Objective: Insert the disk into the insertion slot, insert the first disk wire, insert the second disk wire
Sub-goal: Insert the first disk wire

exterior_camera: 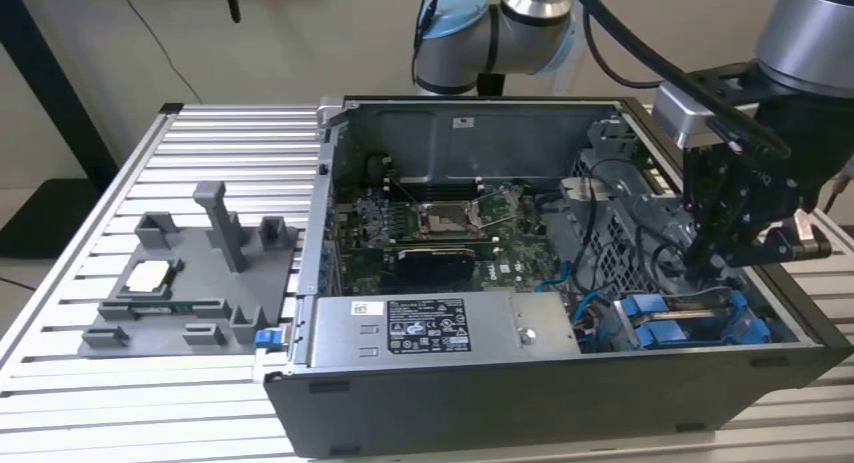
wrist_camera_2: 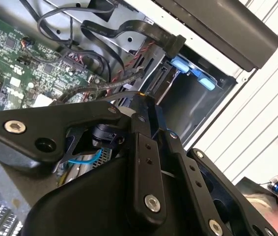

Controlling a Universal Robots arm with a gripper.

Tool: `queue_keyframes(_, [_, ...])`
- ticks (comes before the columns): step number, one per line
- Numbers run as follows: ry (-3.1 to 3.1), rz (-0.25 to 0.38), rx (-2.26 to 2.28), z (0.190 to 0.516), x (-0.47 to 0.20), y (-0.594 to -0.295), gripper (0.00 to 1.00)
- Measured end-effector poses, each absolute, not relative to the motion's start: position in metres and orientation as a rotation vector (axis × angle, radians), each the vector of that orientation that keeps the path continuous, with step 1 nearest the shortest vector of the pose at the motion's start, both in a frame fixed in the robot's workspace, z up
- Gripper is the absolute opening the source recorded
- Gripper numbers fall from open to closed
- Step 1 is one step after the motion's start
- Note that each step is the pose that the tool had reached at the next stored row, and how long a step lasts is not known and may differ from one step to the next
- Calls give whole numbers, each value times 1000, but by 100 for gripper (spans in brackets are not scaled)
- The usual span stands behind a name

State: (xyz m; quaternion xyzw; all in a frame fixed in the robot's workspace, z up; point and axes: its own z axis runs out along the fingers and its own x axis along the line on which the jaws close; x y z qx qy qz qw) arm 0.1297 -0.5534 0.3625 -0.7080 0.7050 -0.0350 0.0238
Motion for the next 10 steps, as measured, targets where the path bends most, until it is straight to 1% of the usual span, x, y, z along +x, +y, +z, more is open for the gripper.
queue_keyframes(7, [2185,-114,-2195,359,135,-554,19])
queue_keyframes(10, [2193,-106,-2203,359,139,-554,19])
